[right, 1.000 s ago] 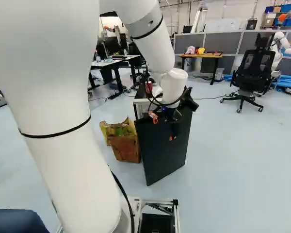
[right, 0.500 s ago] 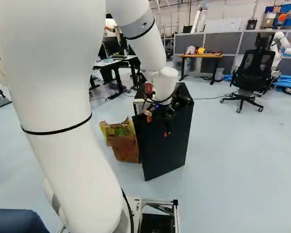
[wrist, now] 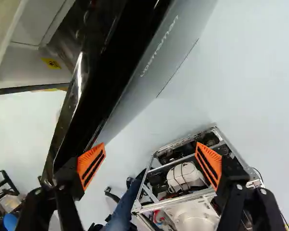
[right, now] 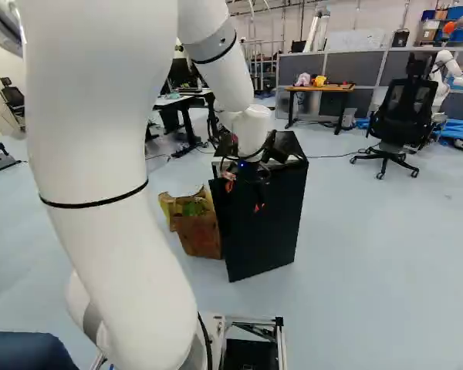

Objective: Grab a drink from the fridge

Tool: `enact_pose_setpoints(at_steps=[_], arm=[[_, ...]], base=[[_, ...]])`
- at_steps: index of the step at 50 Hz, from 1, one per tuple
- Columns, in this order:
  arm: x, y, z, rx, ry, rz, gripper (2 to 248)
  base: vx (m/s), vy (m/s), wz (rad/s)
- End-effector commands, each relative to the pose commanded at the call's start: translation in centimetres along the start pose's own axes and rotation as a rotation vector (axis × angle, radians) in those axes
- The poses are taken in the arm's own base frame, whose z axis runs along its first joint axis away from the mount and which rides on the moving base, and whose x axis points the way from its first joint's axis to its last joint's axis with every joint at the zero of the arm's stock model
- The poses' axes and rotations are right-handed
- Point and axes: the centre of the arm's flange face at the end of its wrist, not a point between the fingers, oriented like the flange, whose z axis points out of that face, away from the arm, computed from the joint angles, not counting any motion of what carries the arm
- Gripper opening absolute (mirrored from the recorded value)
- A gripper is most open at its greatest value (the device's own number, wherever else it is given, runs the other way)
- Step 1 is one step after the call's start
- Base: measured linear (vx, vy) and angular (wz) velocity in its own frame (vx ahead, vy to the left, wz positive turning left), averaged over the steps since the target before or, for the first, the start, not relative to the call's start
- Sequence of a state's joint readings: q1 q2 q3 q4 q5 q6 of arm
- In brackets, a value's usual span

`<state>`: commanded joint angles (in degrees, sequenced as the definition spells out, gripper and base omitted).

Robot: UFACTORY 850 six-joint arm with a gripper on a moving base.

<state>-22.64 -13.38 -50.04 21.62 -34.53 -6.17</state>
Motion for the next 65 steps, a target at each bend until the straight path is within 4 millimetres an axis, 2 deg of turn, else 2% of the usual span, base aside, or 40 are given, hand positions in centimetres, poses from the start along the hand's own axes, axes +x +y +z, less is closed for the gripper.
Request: enact_pose_setpoints(at_steps=[65], arm=[[3.7, -7.3, 1.7, -0.073, 0.009, -0.271, 247]], base=[[0.0, 0.0, 0.0]])
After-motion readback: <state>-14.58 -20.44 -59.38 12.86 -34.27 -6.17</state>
